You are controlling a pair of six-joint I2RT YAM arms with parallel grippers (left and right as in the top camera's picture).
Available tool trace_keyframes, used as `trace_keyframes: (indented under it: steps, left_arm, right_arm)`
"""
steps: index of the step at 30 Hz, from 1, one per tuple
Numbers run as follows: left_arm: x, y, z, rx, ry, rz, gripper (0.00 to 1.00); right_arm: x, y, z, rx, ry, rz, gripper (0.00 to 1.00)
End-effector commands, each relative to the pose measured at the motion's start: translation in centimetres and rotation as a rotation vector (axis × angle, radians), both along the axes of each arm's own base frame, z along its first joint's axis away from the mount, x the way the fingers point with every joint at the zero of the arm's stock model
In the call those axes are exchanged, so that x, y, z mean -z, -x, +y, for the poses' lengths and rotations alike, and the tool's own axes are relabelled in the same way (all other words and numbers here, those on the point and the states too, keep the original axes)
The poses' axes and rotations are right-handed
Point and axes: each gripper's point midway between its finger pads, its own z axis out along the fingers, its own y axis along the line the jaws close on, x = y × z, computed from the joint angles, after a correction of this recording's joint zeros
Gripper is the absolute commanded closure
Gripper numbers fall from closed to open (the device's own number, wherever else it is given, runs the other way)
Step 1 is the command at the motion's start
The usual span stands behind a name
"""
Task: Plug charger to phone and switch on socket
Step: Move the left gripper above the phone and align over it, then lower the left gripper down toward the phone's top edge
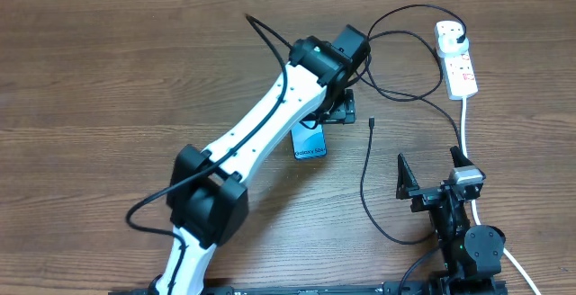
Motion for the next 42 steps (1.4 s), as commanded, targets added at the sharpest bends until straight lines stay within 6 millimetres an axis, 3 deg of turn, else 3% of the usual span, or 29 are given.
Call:
trace_keyframes:
  steps: [1, 29, 42]
  left_arm:
    - [0.7, -0.2, -0.4, -0.039, 0.001, 0.009, 0.0]
    - [0.8, -2.2, -1.2, -0.047, 0.035, -0.062, 0.0]
    - [2.8, -2.7, 0.5, -0.09, -0.021, -0.065, 0.0]
  right_arm:
    - [0.2, 0.0, 0.0, 0.003, 0.002, -0.002, 0.0]
    - [0.2, 0.0, 0.0, 0.003, 0.002, -0.002, 0.0]
    - [0.2, 0.0, 0.0, 0.003, 0.002, -0.002, 0.0]
